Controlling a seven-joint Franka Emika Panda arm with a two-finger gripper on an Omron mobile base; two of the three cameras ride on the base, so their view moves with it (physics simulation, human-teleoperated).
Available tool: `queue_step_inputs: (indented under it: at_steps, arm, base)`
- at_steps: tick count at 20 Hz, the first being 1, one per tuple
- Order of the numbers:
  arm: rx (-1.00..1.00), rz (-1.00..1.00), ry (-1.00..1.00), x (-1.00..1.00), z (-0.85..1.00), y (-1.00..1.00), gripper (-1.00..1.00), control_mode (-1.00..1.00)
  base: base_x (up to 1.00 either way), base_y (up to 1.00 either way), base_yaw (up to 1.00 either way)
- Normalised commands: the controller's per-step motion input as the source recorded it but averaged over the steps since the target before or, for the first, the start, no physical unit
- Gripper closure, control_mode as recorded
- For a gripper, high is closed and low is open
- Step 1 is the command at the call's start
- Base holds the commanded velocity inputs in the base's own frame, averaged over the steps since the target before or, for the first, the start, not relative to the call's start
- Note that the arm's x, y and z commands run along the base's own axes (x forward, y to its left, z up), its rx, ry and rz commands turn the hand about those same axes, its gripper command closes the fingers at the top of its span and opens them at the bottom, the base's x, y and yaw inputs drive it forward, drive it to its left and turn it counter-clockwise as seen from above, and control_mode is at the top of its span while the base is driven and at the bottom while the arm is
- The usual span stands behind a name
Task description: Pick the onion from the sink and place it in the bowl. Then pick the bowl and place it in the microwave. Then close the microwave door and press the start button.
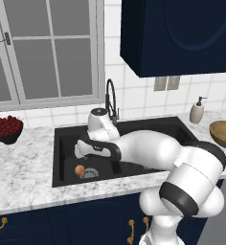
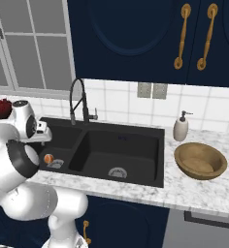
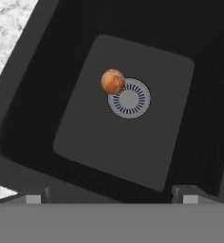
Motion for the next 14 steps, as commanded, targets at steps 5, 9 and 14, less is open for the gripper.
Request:
queue_step_inputs:
  at_steps: [5,9,14]
  arm:
    - [0.00,0.00,0.05,0.35,-0.42,0.13,-1.00,-1.00]
    - [0.00,0.00,0.02,0.38,-0.45,0.31,-1.00,-1.00]
    - [0.00,0.00,0.00,0.39,-0.24,0.33,-1.00,-1.00]
  base:
    - [0.00,0.00,0.00]
    - [0.00,0.00,0.00]
    - [0.00,0.00,0.00]
